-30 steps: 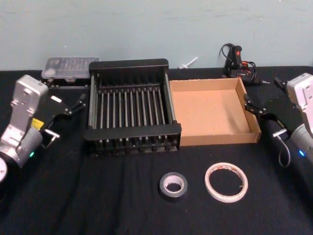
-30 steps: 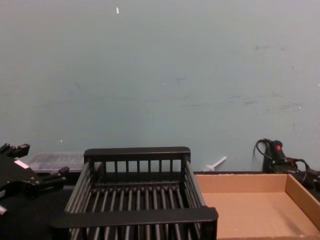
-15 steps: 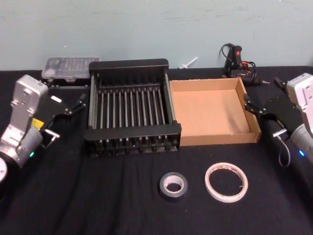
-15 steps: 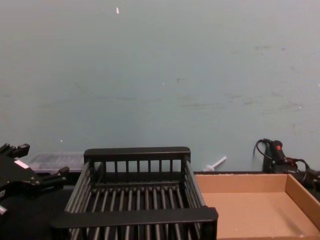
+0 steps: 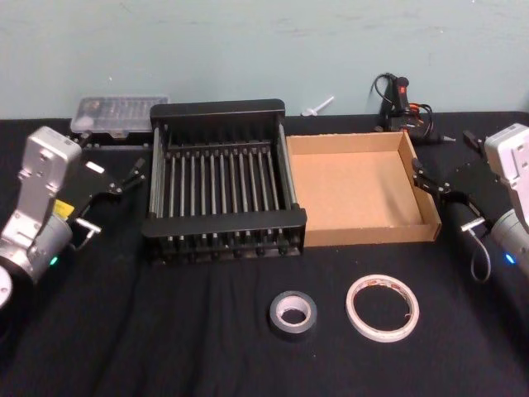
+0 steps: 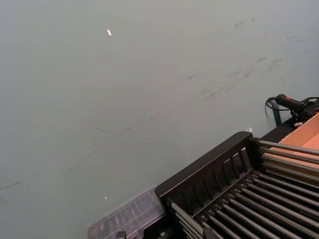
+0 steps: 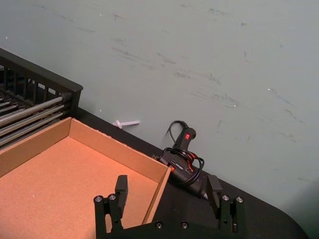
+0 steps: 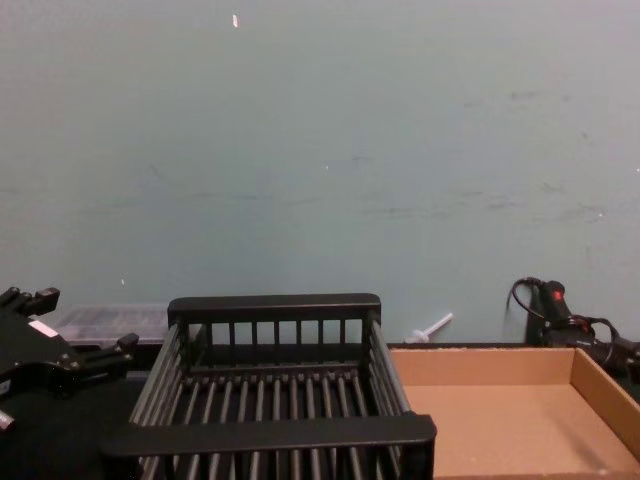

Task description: Pick up the white tape and place it into the black box , Pick up the silver tape and place it into the brown box.

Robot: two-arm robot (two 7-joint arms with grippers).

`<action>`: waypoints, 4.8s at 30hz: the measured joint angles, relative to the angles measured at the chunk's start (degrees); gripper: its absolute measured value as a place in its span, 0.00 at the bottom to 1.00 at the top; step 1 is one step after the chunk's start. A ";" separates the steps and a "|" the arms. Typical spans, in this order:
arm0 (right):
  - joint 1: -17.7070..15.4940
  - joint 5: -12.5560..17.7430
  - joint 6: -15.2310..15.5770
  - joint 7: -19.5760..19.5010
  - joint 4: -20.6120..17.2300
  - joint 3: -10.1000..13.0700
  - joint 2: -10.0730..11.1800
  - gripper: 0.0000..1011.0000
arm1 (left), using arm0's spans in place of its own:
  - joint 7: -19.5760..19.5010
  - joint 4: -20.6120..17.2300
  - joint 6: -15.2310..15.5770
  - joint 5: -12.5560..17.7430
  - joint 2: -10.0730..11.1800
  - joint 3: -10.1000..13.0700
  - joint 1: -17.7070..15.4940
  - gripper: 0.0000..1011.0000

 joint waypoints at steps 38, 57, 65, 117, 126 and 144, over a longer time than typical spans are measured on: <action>-0.07 0.00 -0.07 0.21 -0.02 0.23 -0.08 0.99 | 0.00 0.00 0.00 0.00 0.00 0.00 0.00 0.99; -2.99 0.56 0.28 3.22 -3.01 3.61 -0.86 0.99 | 0.00 0.00 0.00 0.00 0.00 0.00 0.00 0.99; -5.47 2.04 0.54 4.50 -6.09 5.33 -0.96 0.99 | 0.00 0.00 0.00 0.00 0.00 0.00 0.00 0.99; -24.49 8.33 22.94 10.95 -24.86 12.16 0.54 0.99 | 0.00 0.00 0.00 0.00 0.00 0.00 0.00 0.99; -23.44 8.24 29.48 12.12 -24.54 11.97 0.34 0.99 | 0.00 0.00 0.00 0.00 0.00 0.00 0.00 0.99; -21.27 5.01 34.08 14.39 -23.32 11.32 -0.38 0.99 | 0.00 0.01 0.00 0.00 0.00 0.00 0.00 0.99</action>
